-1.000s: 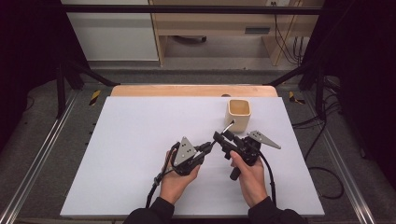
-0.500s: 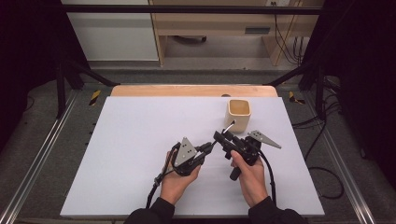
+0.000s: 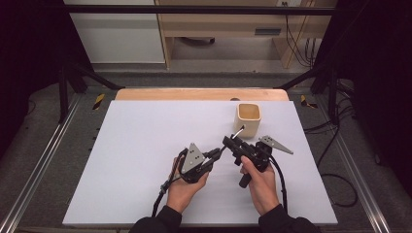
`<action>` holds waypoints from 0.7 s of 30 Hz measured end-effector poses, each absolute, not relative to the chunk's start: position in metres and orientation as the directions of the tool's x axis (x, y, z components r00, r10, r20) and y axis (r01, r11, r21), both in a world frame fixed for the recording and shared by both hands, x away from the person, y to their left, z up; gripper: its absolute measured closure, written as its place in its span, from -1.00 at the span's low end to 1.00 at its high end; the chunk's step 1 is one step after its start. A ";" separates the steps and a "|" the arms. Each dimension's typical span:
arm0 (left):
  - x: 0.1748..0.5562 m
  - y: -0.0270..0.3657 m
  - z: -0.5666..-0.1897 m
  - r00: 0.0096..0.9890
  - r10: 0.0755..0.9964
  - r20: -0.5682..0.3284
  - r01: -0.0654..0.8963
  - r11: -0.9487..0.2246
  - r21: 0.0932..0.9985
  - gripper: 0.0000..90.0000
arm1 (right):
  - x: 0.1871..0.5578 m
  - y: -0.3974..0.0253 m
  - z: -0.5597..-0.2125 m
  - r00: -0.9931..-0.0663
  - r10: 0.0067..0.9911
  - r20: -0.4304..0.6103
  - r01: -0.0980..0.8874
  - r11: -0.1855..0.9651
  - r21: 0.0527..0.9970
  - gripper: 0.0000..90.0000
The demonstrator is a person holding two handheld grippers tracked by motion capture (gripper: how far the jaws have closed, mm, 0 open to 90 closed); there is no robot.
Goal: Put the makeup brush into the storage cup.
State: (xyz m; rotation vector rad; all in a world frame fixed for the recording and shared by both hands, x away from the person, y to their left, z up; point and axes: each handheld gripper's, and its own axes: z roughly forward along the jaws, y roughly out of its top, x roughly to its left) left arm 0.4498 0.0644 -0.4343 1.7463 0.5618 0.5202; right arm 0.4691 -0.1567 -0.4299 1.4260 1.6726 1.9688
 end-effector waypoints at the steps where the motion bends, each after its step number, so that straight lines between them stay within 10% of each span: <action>1: 0.450 0.064 -0.434 0.785 0.617 0.054 0.101 -0.214 0.972 0.87 | 0.468 -0.157 -0.429 -0.509 0.663 0.548 0.431 -0.355 0.830 0.28; 21: 0.449 0.064 -0.435 0.786 0.616 0.056 0.101 -0.217 0.971 0.86 | 0.470 -0.159 -0.433 -0.518 0.638 0.570 0.435 -0.377 0.818 0.41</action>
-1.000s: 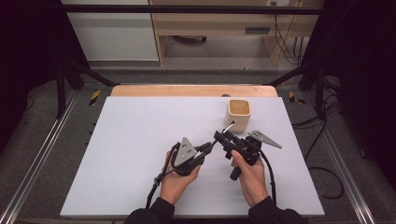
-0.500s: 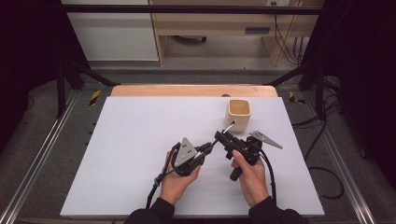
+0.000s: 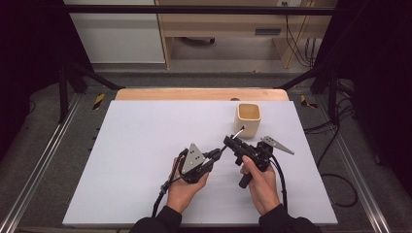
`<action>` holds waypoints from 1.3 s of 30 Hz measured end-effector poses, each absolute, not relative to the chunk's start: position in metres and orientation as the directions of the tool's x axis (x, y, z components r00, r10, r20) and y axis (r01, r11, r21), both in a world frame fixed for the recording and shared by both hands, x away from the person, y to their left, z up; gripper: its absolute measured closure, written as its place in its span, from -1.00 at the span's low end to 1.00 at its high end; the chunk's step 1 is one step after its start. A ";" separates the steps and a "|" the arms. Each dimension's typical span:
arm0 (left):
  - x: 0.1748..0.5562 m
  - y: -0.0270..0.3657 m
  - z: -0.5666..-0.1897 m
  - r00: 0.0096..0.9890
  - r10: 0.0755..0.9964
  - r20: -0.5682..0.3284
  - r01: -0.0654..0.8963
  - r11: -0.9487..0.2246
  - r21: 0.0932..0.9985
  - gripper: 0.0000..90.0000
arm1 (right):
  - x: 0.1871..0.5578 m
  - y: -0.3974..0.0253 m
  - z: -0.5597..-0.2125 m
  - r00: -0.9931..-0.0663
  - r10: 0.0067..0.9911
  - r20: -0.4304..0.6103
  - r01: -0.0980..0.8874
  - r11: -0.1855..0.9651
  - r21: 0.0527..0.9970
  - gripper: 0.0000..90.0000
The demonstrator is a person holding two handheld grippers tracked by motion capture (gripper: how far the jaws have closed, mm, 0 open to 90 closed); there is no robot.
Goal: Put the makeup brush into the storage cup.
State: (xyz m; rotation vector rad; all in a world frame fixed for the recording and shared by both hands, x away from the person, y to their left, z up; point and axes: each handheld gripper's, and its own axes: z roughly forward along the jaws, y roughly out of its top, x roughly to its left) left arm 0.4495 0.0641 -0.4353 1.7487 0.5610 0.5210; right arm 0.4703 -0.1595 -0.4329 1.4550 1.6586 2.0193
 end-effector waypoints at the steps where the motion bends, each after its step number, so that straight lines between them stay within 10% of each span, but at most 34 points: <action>1: 0.449 0.064 -0.435 0.785 0.616 0.057 0.101 -0.218 0.971 0.87 | 0.470 -0.159 -0.433 -0.515 0.638 0.573 0.439 -0.378 0.815 0.42; 39: 0.450 0.063 -0.439 0.780 0.623 0.060 0.111 -0.232 0.966 0.86 | 0.466 -0.160 -0.430 -0.542 0.569 0.618 0.470 -0.404 0.785 0.86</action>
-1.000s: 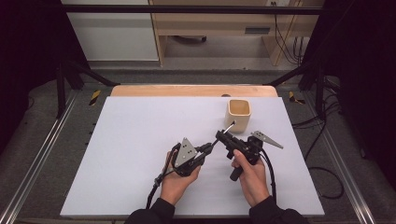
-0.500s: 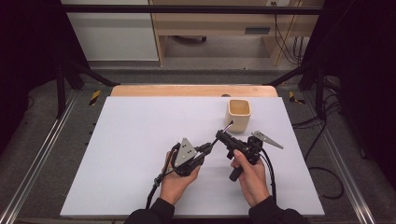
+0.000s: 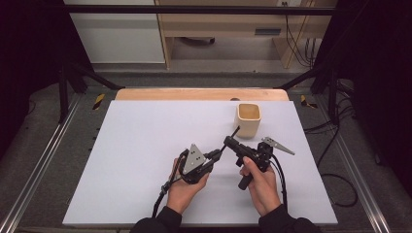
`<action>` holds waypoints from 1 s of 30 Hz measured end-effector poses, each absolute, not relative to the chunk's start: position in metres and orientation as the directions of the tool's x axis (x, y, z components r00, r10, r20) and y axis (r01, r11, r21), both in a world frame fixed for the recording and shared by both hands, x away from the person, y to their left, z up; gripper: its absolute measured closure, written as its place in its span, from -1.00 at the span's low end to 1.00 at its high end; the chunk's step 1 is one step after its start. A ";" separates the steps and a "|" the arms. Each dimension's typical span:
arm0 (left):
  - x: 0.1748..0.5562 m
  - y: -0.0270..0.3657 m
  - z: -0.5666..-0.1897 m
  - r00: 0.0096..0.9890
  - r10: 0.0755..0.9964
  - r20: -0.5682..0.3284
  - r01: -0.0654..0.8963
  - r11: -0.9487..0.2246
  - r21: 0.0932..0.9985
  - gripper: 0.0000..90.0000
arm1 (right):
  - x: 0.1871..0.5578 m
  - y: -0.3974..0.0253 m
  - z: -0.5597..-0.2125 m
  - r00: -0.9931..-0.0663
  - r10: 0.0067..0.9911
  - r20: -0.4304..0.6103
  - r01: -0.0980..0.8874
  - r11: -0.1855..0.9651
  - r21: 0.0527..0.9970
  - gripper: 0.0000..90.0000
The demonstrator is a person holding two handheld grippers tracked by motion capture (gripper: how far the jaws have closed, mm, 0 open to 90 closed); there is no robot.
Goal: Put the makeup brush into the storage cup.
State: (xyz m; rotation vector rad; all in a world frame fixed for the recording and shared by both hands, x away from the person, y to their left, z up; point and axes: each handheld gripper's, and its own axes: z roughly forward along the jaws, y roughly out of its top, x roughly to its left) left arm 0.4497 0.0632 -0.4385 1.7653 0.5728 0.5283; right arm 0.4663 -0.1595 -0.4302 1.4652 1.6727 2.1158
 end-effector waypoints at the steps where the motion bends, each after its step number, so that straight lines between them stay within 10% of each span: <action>1: 0.450 0.063 -0.439 0.781 0.622 0.059 0.111 -0.231 0.967 0.86 | 0.466 -0.159 -0.430 -0.544 0.569 0.617 0.467 -0.406 0.786 0.86; 30: 0.456 0.117 -0.434 0.696 0.717 0.038 0.154 -0.201 0.967 -0.11 | 0.472 -0.192 -0.413 -0.549 0.720 0.425 0.375 -0.242 0.895 0.86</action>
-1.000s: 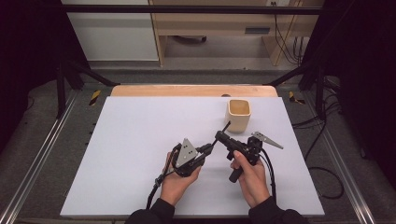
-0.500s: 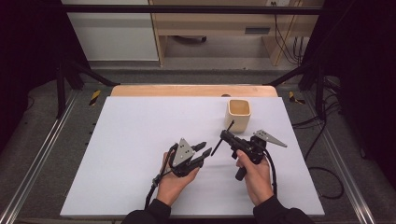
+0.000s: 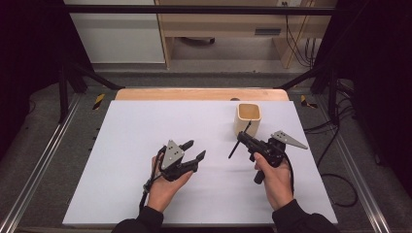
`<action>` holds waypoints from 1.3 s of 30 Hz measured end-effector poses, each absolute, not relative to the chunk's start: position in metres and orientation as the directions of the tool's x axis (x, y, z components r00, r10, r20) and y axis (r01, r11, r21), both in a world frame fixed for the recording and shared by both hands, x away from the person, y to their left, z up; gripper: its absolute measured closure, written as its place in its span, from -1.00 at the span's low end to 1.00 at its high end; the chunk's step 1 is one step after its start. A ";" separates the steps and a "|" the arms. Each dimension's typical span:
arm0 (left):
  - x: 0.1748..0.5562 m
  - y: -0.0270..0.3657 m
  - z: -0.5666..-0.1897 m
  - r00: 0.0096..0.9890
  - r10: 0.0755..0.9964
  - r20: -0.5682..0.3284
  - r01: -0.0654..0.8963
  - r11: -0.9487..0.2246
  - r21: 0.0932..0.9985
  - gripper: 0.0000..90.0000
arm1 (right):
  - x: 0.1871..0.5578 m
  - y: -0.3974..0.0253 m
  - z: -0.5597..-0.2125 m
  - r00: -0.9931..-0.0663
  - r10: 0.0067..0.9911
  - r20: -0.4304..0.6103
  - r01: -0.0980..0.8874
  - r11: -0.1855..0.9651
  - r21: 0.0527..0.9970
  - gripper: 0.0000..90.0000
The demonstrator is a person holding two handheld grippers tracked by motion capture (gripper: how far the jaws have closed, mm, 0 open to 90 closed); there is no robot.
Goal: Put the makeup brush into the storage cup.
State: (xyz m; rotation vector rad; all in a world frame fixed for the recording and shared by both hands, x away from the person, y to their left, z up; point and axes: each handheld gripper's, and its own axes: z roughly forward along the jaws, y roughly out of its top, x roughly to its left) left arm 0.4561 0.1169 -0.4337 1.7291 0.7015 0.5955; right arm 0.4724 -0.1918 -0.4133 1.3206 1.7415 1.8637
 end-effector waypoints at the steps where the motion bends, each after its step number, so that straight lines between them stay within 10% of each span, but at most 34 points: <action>1: 0.456 0.120 -0.433 0.694 0.719 0.044 0.152 -0.207 0.966 -0.11 | 0.472 -0.192 -0.413 -0.549 0.720 0.425 0.375 -0.242 0.895 0.86; 39: 0.446 0.244 -0.445 0.627 0.778 0.031 0.105 -0.125 0.987 -0.80 | 0.484 -0.228 -0.384 -0.545 0.808 0.226 0.305 -0.060 0.951 0.86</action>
